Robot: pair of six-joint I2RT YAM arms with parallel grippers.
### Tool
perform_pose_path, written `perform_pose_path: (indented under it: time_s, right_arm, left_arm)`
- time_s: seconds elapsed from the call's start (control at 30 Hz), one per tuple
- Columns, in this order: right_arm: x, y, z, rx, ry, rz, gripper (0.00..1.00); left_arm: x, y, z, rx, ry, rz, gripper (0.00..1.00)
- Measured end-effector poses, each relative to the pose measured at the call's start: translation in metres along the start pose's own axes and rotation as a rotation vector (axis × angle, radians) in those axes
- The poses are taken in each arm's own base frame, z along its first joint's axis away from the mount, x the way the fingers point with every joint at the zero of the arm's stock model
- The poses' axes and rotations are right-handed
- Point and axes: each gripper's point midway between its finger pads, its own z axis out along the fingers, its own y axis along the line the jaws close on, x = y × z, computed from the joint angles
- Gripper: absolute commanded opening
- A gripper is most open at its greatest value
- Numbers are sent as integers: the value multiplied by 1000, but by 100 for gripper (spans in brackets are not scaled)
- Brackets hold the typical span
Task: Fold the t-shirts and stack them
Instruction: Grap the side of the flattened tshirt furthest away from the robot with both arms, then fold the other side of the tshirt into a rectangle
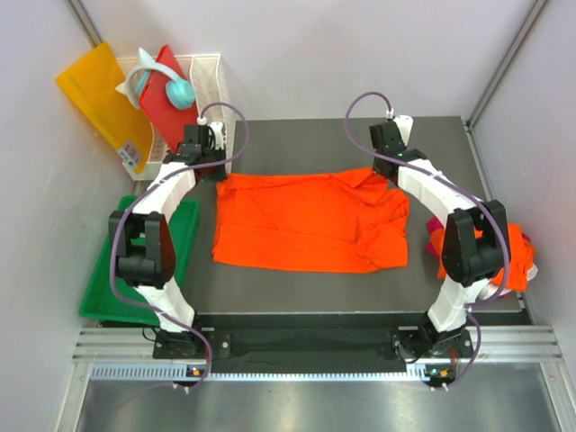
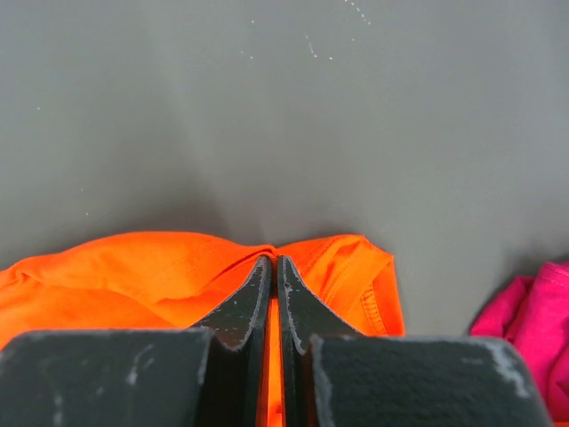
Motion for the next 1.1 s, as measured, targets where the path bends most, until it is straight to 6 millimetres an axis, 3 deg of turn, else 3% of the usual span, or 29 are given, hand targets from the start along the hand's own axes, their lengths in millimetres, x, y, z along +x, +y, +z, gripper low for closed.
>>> perform_pose_path:
  time_s: [0.2,0.37,0.53,0.7,0.93,1.1]
  right_arm:
    - [-4,-3,-6,-4,-13,9,0]
    - [-7,-6,-5,2,-14,14,0]
    - [-31,-3,1,2,-51,46,0]
    - [-60,2,17,8,-87,77,0]
    - [-95,22,38,-13,-128,92,0]
    - [-132,39,41,-48,-183,105,0]
  left_arm:
    - [-4,10,-1,-60,-11,7,0]
    - [-33,19,11,-107,-51,14,0]
    - [-59,27,37,-137,-85,19,0]
    - [-57,32,60,-144,-69,20,0]
    - [-57,33,62,-144,-77,24,0]
    - [-57,33,63,-143,-87,32,0]
